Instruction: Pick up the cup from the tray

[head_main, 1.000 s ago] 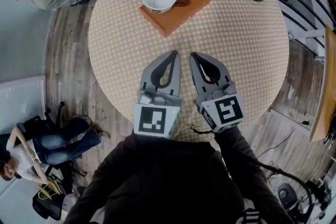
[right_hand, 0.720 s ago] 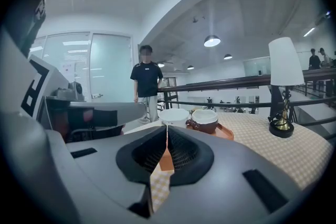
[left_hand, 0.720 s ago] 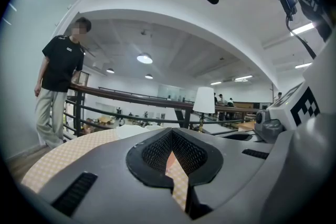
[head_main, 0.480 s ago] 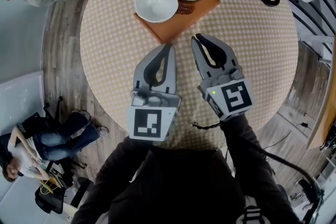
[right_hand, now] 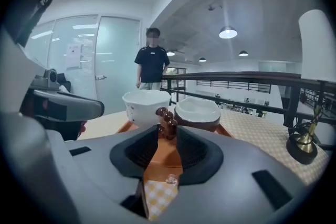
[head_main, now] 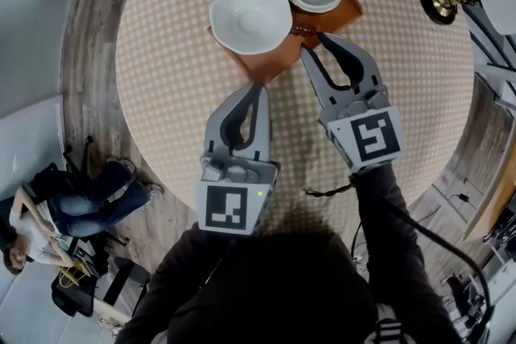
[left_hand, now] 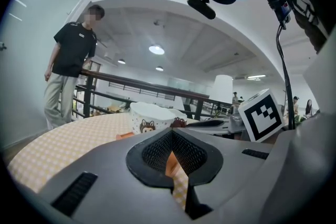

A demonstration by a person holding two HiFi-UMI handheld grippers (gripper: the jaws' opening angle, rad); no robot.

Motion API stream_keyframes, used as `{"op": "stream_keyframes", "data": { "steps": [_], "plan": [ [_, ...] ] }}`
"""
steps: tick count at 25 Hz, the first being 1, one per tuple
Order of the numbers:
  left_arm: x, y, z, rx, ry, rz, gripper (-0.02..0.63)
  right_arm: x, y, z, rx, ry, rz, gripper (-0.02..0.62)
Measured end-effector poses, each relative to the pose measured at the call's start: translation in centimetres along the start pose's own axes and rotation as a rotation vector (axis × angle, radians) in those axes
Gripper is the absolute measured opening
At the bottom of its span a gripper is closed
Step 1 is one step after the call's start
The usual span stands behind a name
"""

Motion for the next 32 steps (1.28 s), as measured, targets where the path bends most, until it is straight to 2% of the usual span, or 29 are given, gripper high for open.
{"op": "stream_keyframes", "data": {
  "steps": [2,5,7,13,17,21,24,32],
  "plan": [
    [0.1,-0.2,-0.2,-0.002,0.004,-0.005,0.008,0.4,-0.1,0.4,-0.027,0.005,-0.005,0.091],
    [0.2,-0.5,-0.4,-0.009,0.010,-0.003,0.008,1.0,-0.3,0.4,-0.163,0.026,-0.023,0.091],
    [0.2,-0.7,-0.6,-0.014,0.011,-0.010,0.008,1.2,-0.4,0.4,-0.217,0.035,-0.041,0.091],
    [-0.1,-0.8,-1.6,-0.005,0.031,-0.024,0.008,0.8,-0.5,-0.3,-0.221,0.089,-0.045,0.073],
    [-0.5,-0.8,-1.9,0.006,0.053,-0.020,0.008,-0.2,-1.3,-1.9,-0.272,0.166,-0.138,0.064],
    [-1.4,-1.0,-3.0,0.026,0.082,-0.014,0.008,-0.1,-2.0,-5.3,-0.250,0.256,-0.203,0.064],
    [-2.3,-0.9,-4.7,0.064,0.094,0.029,0.008,1.3,-2.1,-8.2,-0.238,0.320,-0.195,0.064],
    [-3.8,-1.0,-5.2,0.062,0.155,-0.021,0.008,2.8,-1.5,-9.6,-0.251,0.382,-0.150,0.064]
  ]
}}
Point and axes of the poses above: the fingertips, and each gripper's own axes: x forward along the fingers, z to its right, y out of its top, the point moved 8 cm from there along -x, backward along the fingers, and after that the axes turned 8 degrees about x, right-handed, at the moved point
